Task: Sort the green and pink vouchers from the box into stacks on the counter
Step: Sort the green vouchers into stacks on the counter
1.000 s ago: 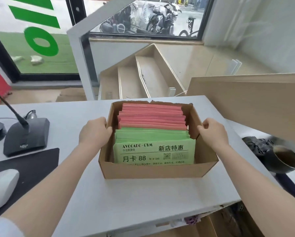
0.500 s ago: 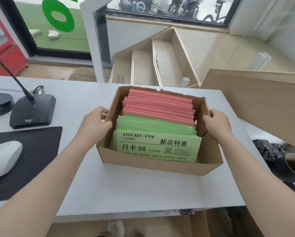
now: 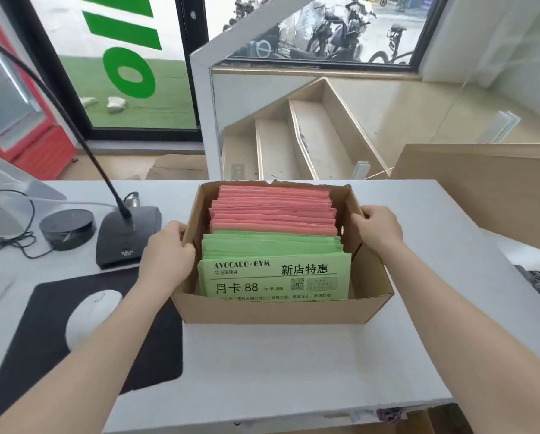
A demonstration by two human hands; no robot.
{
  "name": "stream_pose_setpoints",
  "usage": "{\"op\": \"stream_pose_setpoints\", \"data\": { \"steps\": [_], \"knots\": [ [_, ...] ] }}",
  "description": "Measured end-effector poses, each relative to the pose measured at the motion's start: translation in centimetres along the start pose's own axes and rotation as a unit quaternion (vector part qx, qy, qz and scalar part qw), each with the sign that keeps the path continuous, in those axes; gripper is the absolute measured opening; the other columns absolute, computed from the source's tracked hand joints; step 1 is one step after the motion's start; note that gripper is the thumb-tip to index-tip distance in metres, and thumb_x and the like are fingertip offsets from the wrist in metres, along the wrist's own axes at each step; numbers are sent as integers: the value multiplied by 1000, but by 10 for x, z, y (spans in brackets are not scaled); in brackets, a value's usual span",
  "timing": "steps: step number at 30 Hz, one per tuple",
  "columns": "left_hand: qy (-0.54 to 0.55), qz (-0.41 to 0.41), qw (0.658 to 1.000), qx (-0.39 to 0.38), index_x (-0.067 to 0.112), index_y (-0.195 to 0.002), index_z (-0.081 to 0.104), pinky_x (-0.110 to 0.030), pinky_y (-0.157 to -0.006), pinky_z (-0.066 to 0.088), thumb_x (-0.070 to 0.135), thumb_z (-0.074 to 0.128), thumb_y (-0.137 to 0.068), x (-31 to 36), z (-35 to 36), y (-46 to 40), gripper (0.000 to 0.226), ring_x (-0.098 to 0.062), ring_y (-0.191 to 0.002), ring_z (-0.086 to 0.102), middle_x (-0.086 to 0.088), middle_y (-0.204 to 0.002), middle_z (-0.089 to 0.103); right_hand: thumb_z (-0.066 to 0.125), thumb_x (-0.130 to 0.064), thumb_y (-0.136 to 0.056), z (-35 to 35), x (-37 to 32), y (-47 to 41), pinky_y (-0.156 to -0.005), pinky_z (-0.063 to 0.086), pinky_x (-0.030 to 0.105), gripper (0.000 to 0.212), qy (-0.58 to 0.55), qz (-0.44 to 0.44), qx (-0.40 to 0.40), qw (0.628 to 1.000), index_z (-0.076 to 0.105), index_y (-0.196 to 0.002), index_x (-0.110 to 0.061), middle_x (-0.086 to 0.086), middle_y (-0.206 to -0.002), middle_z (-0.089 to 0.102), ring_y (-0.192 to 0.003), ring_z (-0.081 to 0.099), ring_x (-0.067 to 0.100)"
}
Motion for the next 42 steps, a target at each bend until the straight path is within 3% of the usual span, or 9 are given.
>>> {"op": "stream_pose_setpoints", "data": {
  "steps": [10,12,15,19,22,26,31,36,42],
  "knots": [
    [32,12,999,7,15,-119,51,-32,-74,40,9,48,-86,-22,-16,-18,33,-30,-93,55,-10,-111,63,53,-20,-88,22,-37,-18,-61,36,31,15,25,-37,10,999,65,-81,-15,5,-78,63,-82,54,27],
    [27,91,995,29,12,-125,47,-36,-80,41,10,47,-88,-10,-22,-17,37,-29,-101,55,-10,-119,59,51,-21,-90,16,-43,-14,-72,39,31,20,12,-56,60,997,69,-94,-12,8,-94,69,-92,58,28],
    [-19,341,940,19,5,-112,60,-38,-85,46,18,43,-87,20,-24,-6,33,-31,-99,59,-11,-109,62,52,-17,-92,-2,-64,19,-76,39,25,20,-29,-127,139,982,68,-101,-10,6,-102,66,-94,59,22],
    [-77,475,870,-105,7,-98,68,-34,-69,54,34,46,-86,29,-11,12,36,-24,-79,65,-5,-97,67,56,-19,-87,7,-97,92,-69,48,25,17,-17,-327,22,945,70,-91,-10,-1,-86,64,-76,59,17],
    [-102,468,870,-115,10,-95,70,-31,-58,53,35,57,-80,24,-5,17,31,-24,-73,66,-2,-91,68,48,-33,-85,26,-97,117,-77,46,28,33,108,-392,-5,913,70,-97,-11,2,-95,66,-81,59,25],
    [-108,456,878,-102,11,-97,71,-29,-56,51,22,80,-71,22,-4,19,30,-25,-72,67,-1,-82,70,58,-26,-78,28,-97,122,-73,48,31,31,161,-411,31,897,68,-102,-11,4,-95,65,-79,55,22],
    [-113,403,897,-146,20,-119,60,-29,-80,45,34,64,-85,26,-4,20,37,-18,-103,56,4,-112,60,68,-18,-68,31,-102,121,-67,46,37,21,145,-390,8,909,65,-88,-12,3,-87,61,-74,53,27],
    [-128,323,916,-201,23,-106,59,-31,-82,46,37,68,-80,17,0,11,32,-14,-94,50,8,-96,54,67,-17,-81,33,-94,117,-77,42,32,23,120,-303,-79,942,60,-103,-14,-7,-94,55,-91,52,19],
    [-92,309,929,-182,24,-110,60,-35,-87,46,27,69,-81,16,-5,14,31,-17,-105,53,7,-108,60,74,-18,-67,34,-96,119,-71,49,40,24,227,-376,-36,898,70,-89,-11,7,-89,65,-76,60,32]
  ]
}}
Point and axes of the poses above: each hand's wrist, its own y-axis away from the middle knuckle, its own z-axis out of the palm, x = y × z, the point moved 6 cm from there along -y, towards the middle knuckle
